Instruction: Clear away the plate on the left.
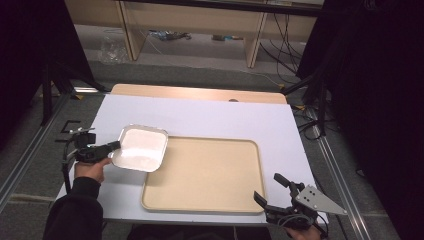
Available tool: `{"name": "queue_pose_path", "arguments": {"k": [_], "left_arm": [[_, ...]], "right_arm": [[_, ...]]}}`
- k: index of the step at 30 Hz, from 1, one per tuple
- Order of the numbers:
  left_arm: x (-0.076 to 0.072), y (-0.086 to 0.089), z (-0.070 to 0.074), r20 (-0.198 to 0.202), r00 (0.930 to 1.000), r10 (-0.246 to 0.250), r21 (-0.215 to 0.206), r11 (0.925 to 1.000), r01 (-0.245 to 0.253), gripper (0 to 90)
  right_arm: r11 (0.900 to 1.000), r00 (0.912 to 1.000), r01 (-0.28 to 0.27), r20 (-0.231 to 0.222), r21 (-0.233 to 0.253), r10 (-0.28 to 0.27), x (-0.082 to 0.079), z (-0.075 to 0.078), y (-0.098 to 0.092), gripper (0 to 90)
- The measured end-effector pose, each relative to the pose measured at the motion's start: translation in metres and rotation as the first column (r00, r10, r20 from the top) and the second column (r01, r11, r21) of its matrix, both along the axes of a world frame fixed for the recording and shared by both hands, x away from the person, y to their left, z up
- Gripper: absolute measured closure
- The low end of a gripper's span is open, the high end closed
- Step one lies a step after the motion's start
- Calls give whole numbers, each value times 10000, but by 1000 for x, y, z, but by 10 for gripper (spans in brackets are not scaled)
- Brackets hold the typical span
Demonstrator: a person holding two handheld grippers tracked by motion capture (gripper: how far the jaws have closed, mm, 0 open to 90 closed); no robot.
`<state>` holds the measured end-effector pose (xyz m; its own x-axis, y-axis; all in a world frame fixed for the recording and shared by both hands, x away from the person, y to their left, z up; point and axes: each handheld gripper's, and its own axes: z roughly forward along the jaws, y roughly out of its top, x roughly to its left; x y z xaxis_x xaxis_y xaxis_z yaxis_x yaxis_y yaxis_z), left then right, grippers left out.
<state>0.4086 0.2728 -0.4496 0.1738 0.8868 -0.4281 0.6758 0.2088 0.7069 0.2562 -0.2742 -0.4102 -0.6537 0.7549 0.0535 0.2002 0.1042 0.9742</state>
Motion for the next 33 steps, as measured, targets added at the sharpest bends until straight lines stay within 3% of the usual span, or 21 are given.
{"name": "queue_pose_path", "arguments": {"k": [6, 7, 11, 13, 15, 20, 21, 24, 26, 28, 29, 30, 33], "left_arm": [[-1, -30, 0, -53, 9963, -859, 34, 9963, 859, 880], [-2, -40, 1, -19, 9924, -1228, 179, 9923, 1228, 880], [-2, -54, 1, -88, 9853, -1707, 89, 9853, 1708, 880], [-2, -67, 1, -105, 9781, -2080, 83, 9781, 2081, 881], [-3, -70, 1, -134, 9762, -2163, 65, 9763, 2164, 881], [-4, -88, 0, -206, 9631, -2684, 67, 9632, 2686, 880], [-4, -92, -1, -238, 9598, -2796, 79, 9600, 2799, 880], [-3, -100, -2, -356, 9522, -3033, 198, 9524, 3041, 880], [-3, -105, -4, -379, 9502, -3095, 201, 9504, 3104, 881], [-3, -109, -5, -468, 9433, -3286, 318, 9434, 3302, 880], [-3, -113, -6, -484, 9446, -3245, 297, 9449, 3261, 880], [-2, -114, -7, -527, 9428, -3292, 328, 9430, 3311, 880], [-2, -119, -10, -670, 9338, -3513, 496, 9336, 3548, 880]], "right_arm": [[10000, 10000, -39, -4, 19, 39, 0, 0, 0, 153], [10000, 10000, -36, -73, -67, 35, 0, 0, 0, 153], [9999, 9999, -79, -63, 101, 80, 0, -1, 1, 153], [9999, 10000, -85, -37, 72, 85, 0, -1, 1, 153], [10000, 10000, -63, -41, 21, 63, 1, -1, 0, 153], [9999, 9999, -85, -54, 87, 86, 1, -1, 1, 153], [9999, 9999, -82, -134, -122, 80, 0, 0, -1, 153], [9999, 9999, -116, -36, 90, 116, 1, -1, 1, 153], [9998, 9998, -97, -154, -172, 95, 0, 0, -1, 153], [9999, 9999, -124, -37, 102, 125, 1, -1, 1, 153], [10000, 10000, 6, -51, -36, -6, 1, -1, 0, 153], [9998, 9999, -84, -67, 183, 85, 1, -2, 2, 153], [10000, 10000, -57, -53, 32, 57, 1, -1, 0, 152]]}}
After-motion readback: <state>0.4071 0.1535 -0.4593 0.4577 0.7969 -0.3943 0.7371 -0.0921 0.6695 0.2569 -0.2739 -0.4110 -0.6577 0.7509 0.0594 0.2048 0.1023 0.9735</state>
